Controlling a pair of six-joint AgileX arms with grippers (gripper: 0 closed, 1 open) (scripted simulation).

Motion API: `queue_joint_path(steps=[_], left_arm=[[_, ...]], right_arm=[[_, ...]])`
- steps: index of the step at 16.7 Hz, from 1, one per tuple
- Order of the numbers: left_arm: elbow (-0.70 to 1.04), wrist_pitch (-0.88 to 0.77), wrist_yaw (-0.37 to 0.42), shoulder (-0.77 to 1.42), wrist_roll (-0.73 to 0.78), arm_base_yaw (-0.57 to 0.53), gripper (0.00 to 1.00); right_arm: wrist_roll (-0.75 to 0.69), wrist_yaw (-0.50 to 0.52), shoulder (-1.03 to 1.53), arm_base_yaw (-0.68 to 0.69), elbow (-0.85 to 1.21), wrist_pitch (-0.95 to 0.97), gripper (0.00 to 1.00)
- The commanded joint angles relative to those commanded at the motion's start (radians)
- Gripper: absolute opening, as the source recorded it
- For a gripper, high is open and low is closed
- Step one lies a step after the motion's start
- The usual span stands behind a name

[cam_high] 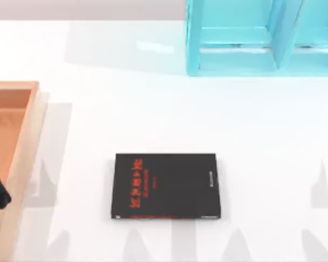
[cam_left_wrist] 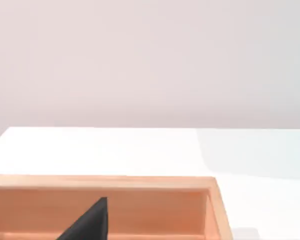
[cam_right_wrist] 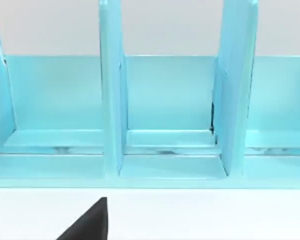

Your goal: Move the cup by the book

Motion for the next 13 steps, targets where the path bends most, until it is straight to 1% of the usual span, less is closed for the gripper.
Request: queue_joint_path(steps=[3, 6, 9, 13], left_arm=[[0.0, 0.0, 0.0, 0.0, 0.0, 0.0, 1.0], [0.0, 0.0, 0.0, 0.0, 0.0, 0.0, 1.0], [0.0, 0.0, 0.0, 0.0, 0.0, 0.0, 1.0], [0.0, 0.0, 0.0, 0.0, 0.0, 0.0, 1.0]], right_arm=[[-0.01, 0.001, 0.005, -0.003, 0.004, -0.007, 1.0], [-0.101, 0.004, 0.049, -0.028, 0.041, -0.075, 1.0], [-0.282, 0.007, 0.129, -0.071, 0.111, -0.199, 1.0], [-0.605, 0.01, 0.276, -0.146, 0.237, -0.426, 1.0]])
